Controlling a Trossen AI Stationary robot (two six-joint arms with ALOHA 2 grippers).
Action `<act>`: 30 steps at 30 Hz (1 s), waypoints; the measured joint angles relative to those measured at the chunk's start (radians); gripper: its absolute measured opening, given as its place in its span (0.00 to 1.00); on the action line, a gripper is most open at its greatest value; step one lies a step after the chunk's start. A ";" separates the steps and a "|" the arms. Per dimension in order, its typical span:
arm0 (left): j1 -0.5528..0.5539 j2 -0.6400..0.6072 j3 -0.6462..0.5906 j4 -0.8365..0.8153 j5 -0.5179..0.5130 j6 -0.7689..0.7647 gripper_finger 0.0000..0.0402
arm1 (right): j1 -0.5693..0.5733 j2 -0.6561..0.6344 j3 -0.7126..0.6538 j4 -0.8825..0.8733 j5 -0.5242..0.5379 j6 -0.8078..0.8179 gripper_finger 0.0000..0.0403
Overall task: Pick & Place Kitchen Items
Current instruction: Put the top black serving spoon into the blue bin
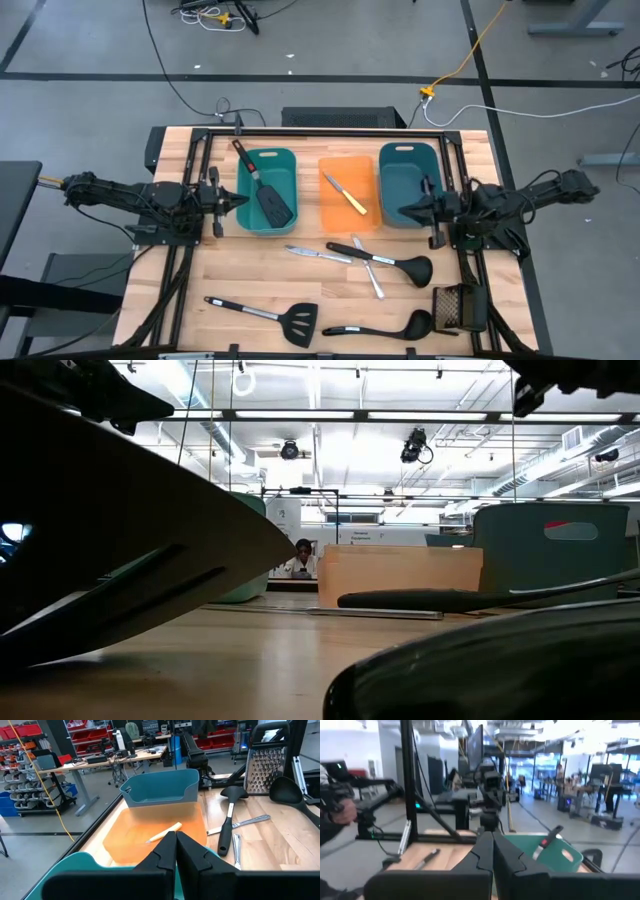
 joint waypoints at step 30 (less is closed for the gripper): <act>0.000 0.000 0.000 0.000 -0.003 -0.003 0.02 | 0.000 -0.111 -0.167 0.086 0.027 0.048 0.00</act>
